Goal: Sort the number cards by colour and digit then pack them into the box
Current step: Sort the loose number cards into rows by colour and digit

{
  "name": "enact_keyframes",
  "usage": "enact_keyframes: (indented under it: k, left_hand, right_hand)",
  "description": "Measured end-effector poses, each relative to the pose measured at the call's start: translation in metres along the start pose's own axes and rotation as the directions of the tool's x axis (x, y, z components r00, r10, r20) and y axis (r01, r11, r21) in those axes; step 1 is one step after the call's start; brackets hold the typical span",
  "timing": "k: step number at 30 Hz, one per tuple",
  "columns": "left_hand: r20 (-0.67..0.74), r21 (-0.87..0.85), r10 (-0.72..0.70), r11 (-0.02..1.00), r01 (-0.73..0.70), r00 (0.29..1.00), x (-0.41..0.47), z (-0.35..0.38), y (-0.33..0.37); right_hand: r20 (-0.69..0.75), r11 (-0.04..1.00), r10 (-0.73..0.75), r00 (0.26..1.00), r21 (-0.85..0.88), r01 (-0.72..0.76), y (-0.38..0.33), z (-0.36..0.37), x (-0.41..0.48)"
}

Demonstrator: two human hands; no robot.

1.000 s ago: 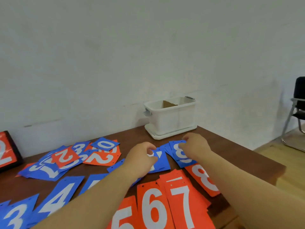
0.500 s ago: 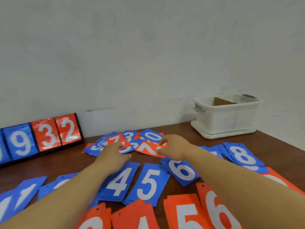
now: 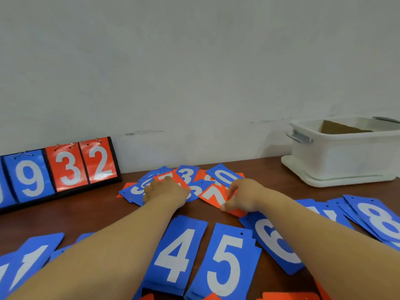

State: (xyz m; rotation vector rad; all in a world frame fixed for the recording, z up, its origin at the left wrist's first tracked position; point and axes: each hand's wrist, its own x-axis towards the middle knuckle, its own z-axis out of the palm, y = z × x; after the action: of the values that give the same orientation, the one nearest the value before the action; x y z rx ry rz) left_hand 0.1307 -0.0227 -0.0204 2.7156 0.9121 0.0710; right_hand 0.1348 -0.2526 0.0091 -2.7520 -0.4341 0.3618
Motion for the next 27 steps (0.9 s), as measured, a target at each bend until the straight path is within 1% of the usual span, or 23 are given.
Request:
enact_keyframes:
  k: [3, 5, 12, 13, 15, 17, 18, 20, 22, 25, 27]
  left_hand:
    - [-0.028, -0.023, -0.056, 0.998, 0.055, 0.998, 0.0, 0.001, 0.006]
    - [-0.018, -0.025, -0.071, 0.997, 0.07, 0.997, 0.004, 0.001, 0.008]
    - [0.035, -0.138, -0.162, 0.977, 0.165, 0.986, 0.018, 0.001, 0.017]
    - [0.026, -0.179, -0.145, 0.973, 0.147, 0.989, 0.024, 0.004, 0.016]
    - [-0.008, -0.319, -0.084, 0.945, 0.077, 0.996, 0.043, 0.015, 0.011]
    - [-0.038, -0.373, -0.045, 0.927, 0.028, 0.998, 0.048, 0.02, 0.007]
    - [-0.066, -0.365, -0.038, 0.931, 0.012, 0.997, 0.036, 0.014, 0.007]
    - [-0.121, -0.289, -0.017, 0.957, -0.019, 0.992, 0.019, 0.008, 0.008]
    - [-0.18, -0.241, 0.043, 0.967, -0.086, 0.983, 0.007, 0.004, 0.009]
    - [-0.275, -0.102, 0.168, 0.974, -0.203, 0.946, -0.003, 0.003, 0.006]
    - [-0.316, -0.067, 0.227, 0.963, -0.261, 0.921, -0.004, 0.003, 0.003]
  right_hand:
    - [-0.015, 0.998, 0.008, 1.0, 0.069, -0.007, 0.003, 0.0, 0.003]
    - [-0.031, 0.996, 0.002, 1.0, 0.093, 0.001, 0.004, -0.001, 0.003]
    - [-0.073, 0.986, 0.006, 0.997, 0.165, 0.007, 0.007, 0.004, -0.001]
    - [-0.072, 0.986, 0.007, 0.997, 0.167, 0.005, 0.008, 0.004, -0.001]
    - [-0.082, 0.986, 0.009, 0.997, 0.166, 0.005, 0.009, 0.002, -0.002]
    - [-0.109, 0.981, 0.012, 0.994, 0.192, 0.009, 0.011, 0.001, -0.001]
    - [-0.132, 0.978, 0.013, 0.991, 0.209, 0.015, 0.012, 0.002, -0.001]
    - [-0.191, 0.967, 0.013, 0.981, 0.251, 0.036, 0.013, 0.003, 0.002]
    - [-0.273, 0.945, 0.019, 0.962, 0.318, 0.071, 0.014, 0.004, 0.006]
    - [-0.378, 0.866, 0.05, 0.925, 0.478, 0.149, 0.011, 0.001, 0.011]
    - [-0.425, 0.826, 0.072, 0.903, 0.533, 0.185, 0.009, -0.002, 0.013]
